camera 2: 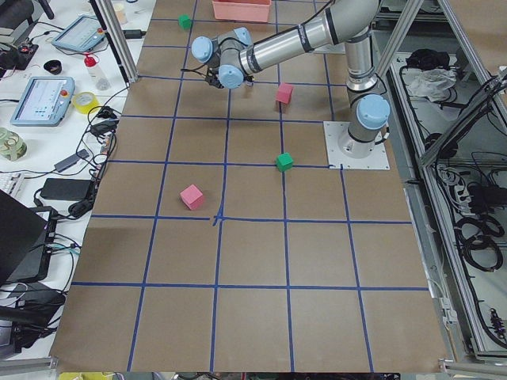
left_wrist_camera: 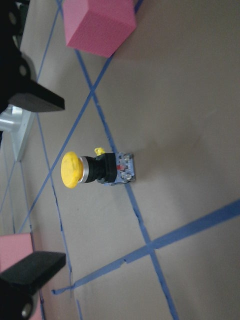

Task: Align button upright

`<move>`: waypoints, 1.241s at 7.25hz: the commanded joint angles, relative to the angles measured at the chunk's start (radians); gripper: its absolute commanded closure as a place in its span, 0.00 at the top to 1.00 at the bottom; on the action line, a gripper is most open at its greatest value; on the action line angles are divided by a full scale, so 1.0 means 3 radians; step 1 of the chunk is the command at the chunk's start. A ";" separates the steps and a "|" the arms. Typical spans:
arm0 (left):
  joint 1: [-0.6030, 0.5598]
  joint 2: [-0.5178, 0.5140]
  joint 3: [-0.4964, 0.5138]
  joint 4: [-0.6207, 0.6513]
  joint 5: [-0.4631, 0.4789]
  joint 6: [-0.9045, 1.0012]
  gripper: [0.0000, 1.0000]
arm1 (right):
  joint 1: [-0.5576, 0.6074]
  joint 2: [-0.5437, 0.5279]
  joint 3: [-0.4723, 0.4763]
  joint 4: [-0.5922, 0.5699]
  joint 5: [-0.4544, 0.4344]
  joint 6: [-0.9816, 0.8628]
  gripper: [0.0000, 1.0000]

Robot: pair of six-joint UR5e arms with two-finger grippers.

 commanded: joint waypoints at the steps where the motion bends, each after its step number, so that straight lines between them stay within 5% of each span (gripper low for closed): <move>1: 0.0358 0.0236 0.0078 0.0014 0.0420 0.1474 1.00 | 0.0000 0.0000 0.0000 0.0000 0.0000 0.0000 1.00; 3: 0.0615 0.0491 0.0235 0.0122 0.1149 0.2649 1.00 | 0.0000 0.0000 0.0000 0.0005 0.0000 0.0000 1.00; 4: 0.0565 0.0695 0.0241 0.0102 0.1897 0.2628 1.00 | 0.0000 0.0000 0.0000 0.0005 0.0000 0.0000 1.00; 6: 0.0478 0.0967 0.0226 -0.0026 0.1397 0.2557 1.00 | 0.0000 0.0000 0.0000 0.0005 0.0000 0.0000 1.00; 9: 0.0411 0.1039 0.0174 0.0004 0.1216 0.2557 1.00 | 0.0086 -0.0102 -0.0056 -0.0010 -0.0087 0.0168 1.00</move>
